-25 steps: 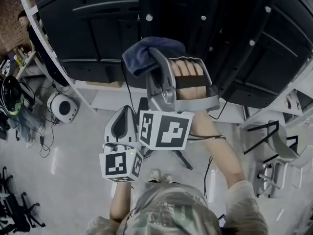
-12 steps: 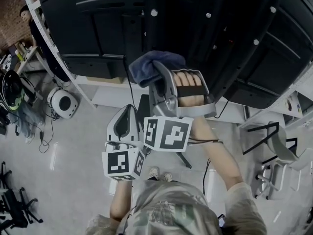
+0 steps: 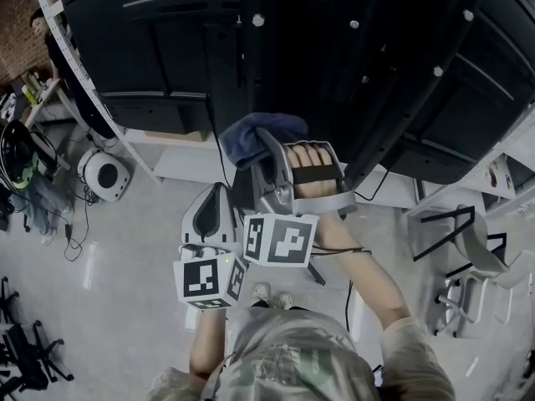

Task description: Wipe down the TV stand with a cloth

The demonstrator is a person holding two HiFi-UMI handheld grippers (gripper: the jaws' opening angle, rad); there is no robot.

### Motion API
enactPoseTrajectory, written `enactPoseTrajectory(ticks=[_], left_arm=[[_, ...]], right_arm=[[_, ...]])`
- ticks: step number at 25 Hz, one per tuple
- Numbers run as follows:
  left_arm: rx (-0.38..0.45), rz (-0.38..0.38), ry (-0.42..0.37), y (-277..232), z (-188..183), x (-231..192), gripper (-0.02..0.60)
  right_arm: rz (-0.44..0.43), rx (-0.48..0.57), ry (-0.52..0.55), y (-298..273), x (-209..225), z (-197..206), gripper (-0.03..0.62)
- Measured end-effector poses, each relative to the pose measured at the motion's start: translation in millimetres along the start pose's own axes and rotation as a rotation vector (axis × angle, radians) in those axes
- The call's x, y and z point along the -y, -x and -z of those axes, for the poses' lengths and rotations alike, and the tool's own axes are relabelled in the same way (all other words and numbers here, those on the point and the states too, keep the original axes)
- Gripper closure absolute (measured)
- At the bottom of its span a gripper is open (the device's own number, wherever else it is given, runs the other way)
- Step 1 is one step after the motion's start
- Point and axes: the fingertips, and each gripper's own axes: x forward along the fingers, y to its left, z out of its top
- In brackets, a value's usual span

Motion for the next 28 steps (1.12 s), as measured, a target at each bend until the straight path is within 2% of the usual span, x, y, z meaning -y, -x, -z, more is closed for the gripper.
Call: enactPoseTrajectory(ticks=[10,18,28], left_arm=[[-0.01,-0.028,0.013,3,17,-6,0.566],[-0.02,-0.043,0.007,9,44,-13,0.568],[-0.039,-0.05,-0.019,7,115,-24,0.566]], right_arm=[[-0.042,-0.006,-0.015,-3,-35,11,0.537],[-0.098,-0.033,-0.039,-3,-95,32,0.537],[-0.123,-0.037,-0.03,-8,-193,61,0.537]])
